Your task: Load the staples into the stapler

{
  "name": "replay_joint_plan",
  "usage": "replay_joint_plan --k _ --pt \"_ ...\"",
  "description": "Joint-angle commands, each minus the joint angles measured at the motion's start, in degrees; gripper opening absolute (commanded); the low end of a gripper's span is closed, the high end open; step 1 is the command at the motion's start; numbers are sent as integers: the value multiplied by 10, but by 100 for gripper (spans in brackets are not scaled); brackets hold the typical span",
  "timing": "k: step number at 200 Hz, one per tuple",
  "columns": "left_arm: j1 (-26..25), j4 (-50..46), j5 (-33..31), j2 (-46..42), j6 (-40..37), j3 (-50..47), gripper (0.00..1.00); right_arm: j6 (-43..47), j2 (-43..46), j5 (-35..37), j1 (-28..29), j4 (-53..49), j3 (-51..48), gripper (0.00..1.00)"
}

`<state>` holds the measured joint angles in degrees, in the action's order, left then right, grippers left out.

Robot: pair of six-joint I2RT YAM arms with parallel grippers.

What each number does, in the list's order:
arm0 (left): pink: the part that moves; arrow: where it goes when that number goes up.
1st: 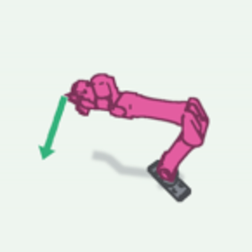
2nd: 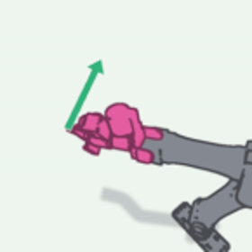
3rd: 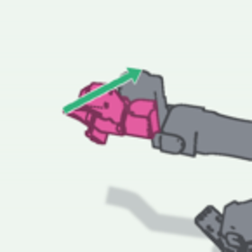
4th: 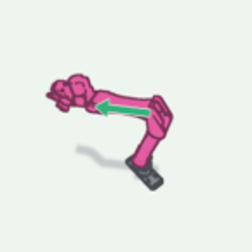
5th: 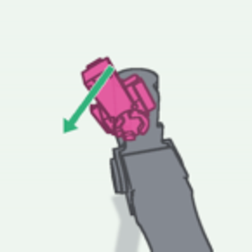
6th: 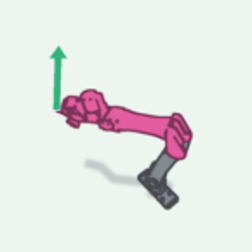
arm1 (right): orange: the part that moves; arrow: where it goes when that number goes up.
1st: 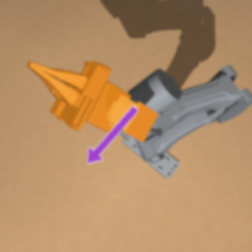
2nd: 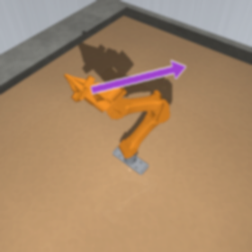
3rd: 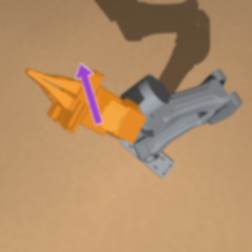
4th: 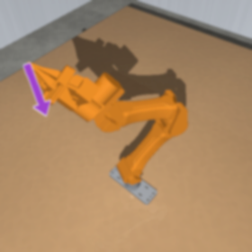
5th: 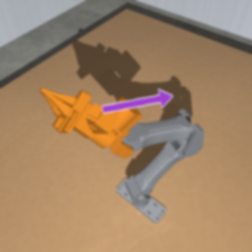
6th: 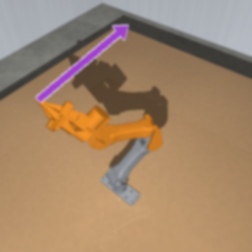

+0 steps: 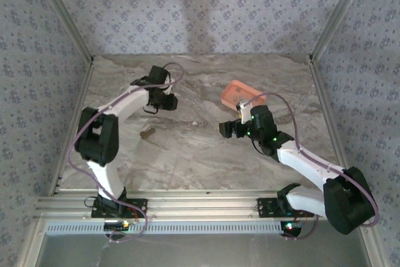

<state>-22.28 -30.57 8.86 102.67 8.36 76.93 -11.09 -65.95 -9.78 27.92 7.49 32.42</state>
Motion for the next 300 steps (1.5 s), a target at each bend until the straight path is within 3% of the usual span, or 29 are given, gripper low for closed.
replay_joint_plan --k 1,39,76,104,133,195,263,300 --pt "-11 64 106 -79 -56 -53 27 -13 22 -38 -8 8 23 100" --pt "-48 123 170 -176 -160 -132 21 -40 28 -114 -19 -9 47 100" --pt "-66 161 257 -229 -227 -175 16 -4 36 -176 -10 14 44 99" --pt "-90 165 307 -260 -328 -206 15 111 59 -199 12 48 20 97" --pt "-117 134 312 -278 -425 -224 14 259 80 -219 39 17 24 85" --pt "-143 104 320 -288 -480 -222 14 441 74 -267 79 -50 49 70" --pt "-157 88 325 -294 -502 -218 15 435 55 -243 88 -18 55 68" --pt "-162 86 326 -293 -504 -215 15 440 44 -268 88 -24 63 66"
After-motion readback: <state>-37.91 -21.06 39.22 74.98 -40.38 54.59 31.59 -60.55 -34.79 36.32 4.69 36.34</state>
